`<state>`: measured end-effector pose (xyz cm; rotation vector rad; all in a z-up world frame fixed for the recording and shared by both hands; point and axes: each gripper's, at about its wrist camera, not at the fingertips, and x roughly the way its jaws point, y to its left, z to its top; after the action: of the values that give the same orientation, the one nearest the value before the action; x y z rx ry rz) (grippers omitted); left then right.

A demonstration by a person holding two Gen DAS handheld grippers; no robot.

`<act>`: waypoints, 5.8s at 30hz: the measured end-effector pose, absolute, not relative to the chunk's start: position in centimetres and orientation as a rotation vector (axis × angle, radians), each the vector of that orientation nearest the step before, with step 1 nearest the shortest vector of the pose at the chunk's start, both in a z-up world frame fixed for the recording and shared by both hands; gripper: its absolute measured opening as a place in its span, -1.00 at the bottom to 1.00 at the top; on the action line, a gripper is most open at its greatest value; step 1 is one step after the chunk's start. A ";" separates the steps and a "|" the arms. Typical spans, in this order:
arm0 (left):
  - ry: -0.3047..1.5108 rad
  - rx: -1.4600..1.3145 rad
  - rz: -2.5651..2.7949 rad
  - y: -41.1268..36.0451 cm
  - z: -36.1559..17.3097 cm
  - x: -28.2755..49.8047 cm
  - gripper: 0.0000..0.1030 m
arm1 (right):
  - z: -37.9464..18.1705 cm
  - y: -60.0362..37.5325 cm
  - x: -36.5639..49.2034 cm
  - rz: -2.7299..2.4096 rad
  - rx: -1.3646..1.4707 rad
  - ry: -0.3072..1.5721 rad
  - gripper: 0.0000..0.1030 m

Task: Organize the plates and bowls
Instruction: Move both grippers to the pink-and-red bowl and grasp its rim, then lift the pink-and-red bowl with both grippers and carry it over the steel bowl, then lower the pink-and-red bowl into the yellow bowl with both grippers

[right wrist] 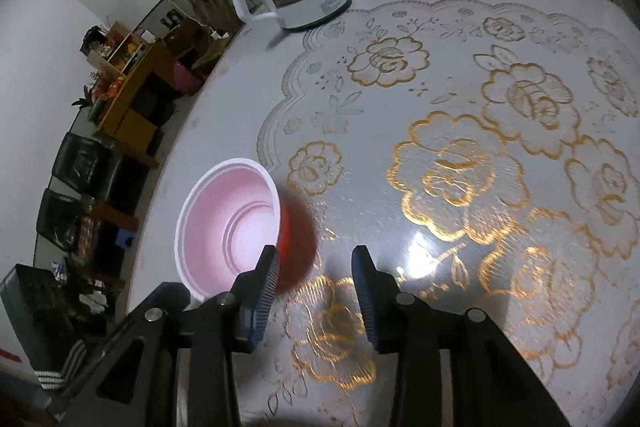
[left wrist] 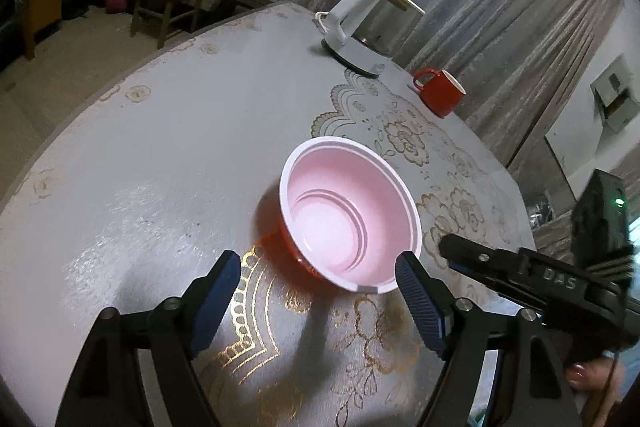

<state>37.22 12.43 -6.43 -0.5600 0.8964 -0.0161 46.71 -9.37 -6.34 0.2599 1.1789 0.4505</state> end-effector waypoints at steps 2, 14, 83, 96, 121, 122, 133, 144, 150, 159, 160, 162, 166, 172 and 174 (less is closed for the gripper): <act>0.890 -0.554 -0.021 12.4 -6.5 37.6 0.54 | -6.8 -8.7 47.2 0.453 0.245 1.182 -0.27; 0.924 -0.533 -0.058 12.2 -8.0 39.5 0.23 | -8.5 -6.5 48.4 0.475 0.202 1.203 -0.26; 0.809 -0.372 -0.256 2.3 -2.5 21.6 -0.51 | -4.7 -17.2 26.5 0.487 0.410 1.054 -0.81; 0.817 -0.361 -0.254 2.5 -3.1 19.3 -0.51 | -5.1 -16.9 24.0 0.505 0.393 1.062 -0.79; 0.878 -0.263 -0.204 2.2 -5.4 17.7 -0.51 | -7.9 -15.3 22.9 0.498 0.333 1.170 -0.77; 0.879 -0.260 -0.205 2.2 -5.5 17.7 -0.51 | -7.9 -15.2 22.9 0.497 0.329 1.171 -0.77; 0.897 -0.233 -0.196 2.0 -5.9 17.9 -0.47 | -7.9 -15.1 23.2 0.479 0.305 1.185 -0.76; 0.872 -0.239 -0.177 2.7 -5.2 17.7 -0.32 | -7.8 -15.3 23.0 0.457 0.285 1.172 -0.78; 0.868 -0.261 -0.154 3.5 -5.3 17.8 -0.11 | -7.9 -15.2 23.5 0.435 0.290 1.171 -0.77; 0.835 -0.308 -0.138 4.3 -4.6 17.5 0.03 | -7.6 -15.4 24.2 0.409 0.309 1.132 -0.57; 0.832 -0.311 -0.134 4.4 -4.6 17.5 0.03 | -7.3 -15.6 24.1 0.407 0.314 1.121 -0.54; 0.827 -0.318 -0.125 4.6 -4.5 17.5 0.03 | -7.1 -15.9 24.0 0.407 0.321 1.111 -0.50; 0.824 -0.333 -0.107 5.1 -4.6 17.6 0.04 | -6.8 -16.5 24.0 0.392 0.319 1.094 -0.50; 0.831 -0.330 -0.093 5.2 -4.9 17.6 0.04 | -6.7 -16.2 24.4 0.400 0.299 1.083 -0.48; 0.829 -0.330 -0.093 5.3 -4.8 17.6 0.05 | -6.7 -16.3 24.6 0.405 0.308 1.077 -0.48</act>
<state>17.57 5.32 -4.83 -0.3302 0.8291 -0.0926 24.60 -16.33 -6.67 0.3083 1.0770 0.4046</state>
